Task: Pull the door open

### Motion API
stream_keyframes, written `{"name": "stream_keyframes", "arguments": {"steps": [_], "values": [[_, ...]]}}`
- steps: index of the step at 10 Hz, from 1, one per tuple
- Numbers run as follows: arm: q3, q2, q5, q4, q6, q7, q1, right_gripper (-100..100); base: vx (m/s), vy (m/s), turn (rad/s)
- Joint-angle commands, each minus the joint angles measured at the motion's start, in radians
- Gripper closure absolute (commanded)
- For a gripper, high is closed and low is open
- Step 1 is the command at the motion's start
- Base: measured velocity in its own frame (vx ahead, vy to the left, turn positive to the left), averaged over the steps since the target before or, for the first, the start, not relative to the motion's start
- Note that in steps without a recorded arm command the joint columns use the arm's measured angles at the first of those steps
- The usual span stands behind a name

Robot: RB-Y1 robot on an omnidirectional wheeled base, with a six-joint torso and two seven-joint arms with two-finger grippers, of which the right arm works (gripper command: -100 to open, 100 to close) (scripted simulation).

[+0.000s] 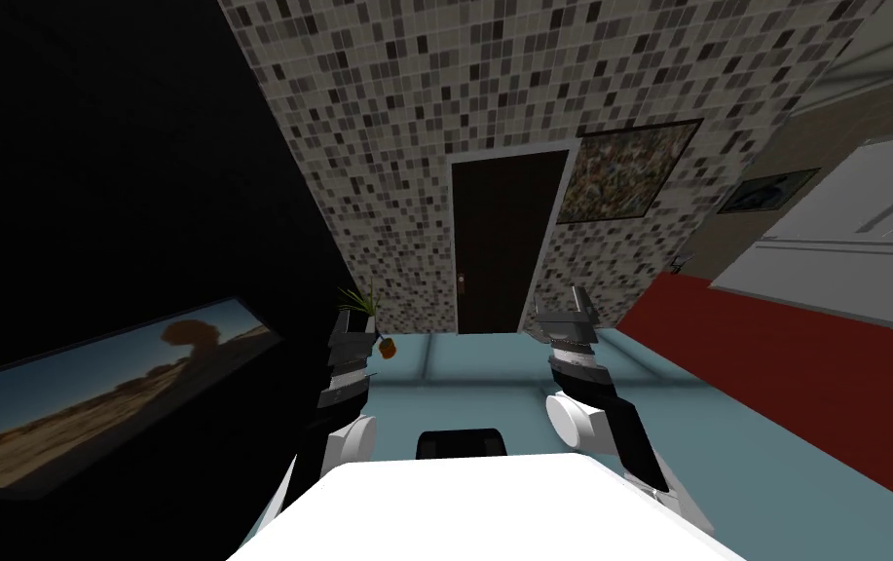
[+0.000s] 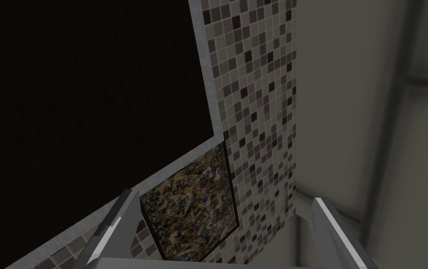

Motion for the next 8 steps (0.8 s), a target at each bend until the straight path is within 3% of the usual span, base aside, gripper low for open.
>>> {"name": "stream_keyframes", "arguments": {"steps": [1,8], "values": [[-0.003,-0.003,-0.029,0.014,0.000,-0.017,0.003,-100,0.095,0.004,0.133],[-0.023,-0.021,-0.170,0.106,-0.014,-0.095,0.004,-100,0.099,-0.005,0.163]]}}
